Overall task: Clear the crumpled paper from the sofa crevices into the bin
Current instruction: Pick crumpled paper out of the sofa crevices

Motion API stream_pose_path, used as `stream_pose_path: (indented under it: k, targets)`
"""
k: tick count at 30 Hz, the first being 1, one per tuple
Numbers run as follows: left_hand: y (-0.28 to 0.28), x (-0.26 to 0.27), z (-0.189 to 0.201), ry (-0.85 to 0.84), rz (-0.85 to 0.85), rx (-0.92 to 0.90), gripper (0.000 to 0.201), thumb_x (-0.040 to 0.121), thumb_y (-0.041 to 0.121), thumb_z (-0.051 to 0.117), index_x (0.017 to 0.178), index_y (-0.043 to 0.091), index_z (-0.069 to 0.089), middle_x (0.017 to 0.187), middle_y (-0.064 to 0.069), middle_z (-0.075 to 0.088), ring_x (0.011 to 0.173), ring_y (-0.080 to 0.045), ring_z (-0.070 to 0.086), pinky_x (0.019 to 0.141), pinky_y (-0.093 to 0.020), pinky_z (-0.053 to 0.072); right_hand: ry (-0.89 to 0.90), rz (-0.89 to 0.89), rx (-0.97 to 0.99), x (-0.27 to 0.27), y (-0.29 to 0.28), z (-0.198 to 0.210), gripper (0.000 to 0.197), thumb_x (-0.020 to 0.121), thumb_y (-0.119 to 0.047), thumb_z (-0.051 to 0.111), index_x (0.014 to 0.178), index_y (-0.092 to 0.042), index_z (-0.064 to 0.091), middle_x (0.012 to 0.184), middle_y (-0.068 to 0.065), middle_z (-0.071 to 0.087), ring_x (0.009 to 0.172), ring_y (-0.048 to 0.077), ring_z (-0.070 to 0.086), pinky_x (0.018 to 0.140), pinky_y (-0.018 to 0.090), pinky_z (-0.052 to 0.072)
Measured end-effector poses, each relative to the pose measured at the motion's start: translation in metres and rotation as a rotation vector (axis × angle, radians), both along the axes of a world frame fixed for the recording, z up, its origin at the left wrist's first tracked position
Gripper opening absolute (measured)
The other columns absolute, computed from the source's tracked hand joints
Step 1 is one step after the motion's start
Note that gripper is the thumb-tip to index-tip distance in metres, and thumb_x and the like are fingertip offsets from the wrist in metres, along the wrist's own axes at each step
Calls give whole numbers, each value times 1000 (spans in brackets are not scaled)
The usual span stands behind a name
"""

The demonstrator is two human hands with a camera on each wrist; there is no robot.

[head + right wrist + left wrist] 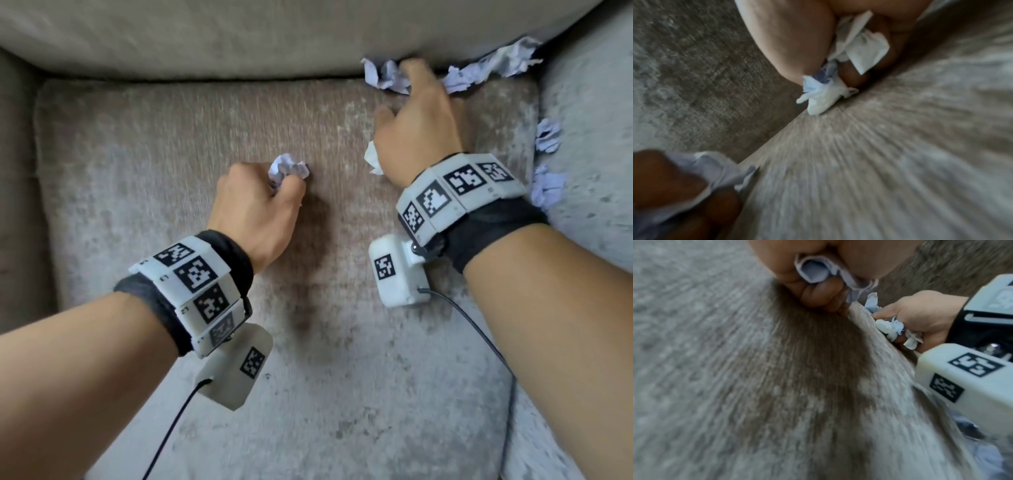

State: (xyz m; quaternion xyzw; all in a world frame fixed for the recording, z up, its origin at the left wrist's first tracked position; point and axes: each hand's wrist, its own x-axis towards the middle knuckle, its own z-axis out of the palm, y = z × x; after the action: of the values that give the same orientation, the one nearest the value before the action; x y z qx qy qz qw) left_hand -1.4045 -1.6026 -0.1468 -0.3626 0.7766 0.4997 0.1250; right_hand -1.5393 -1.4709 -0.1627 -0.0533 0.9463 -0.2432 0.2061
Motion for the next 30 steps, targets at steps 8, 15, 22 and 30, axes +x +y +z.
stream_pose_path:
  k: [8,15,22,30]
  targets:
    - [3,13,8,-90,-2,37,67,73,52,44,85,-12,61,57,-4,45,54,-22,41,53,-39,39,-9,47,10,-9,-10,4,36,88,-53,53,105,-21,57,95,-4,63,90,28,56,66,32,36]
    - [11,32,12,-50,53,21,47,100,34,52,80,-6,69,57,2,61,47,-9,54,53,-30,45,83,49,76,6,-10,-3,29,92,-53,40,83,-26,47,84,8,62,82,36,58,61,34,32]
    - [22,55,19,1,16,-3,31,102,30,46,93,15,71,59,1,65,49,-10,58,52,-37,52,112,-60,71,24,-6,3,33,96,-35,38,69,-16,42,82,15,63,74,34,50,61,35,25]
    - [20,67,27,27,27,56,27,99,11,40,100,24,63,55,2,58,42,-6,50,44,-21,39,49,-76,-85,70,6,15,19,95,-22,45,81,-12,51,100,13,58,87,26,52,69,30,28]
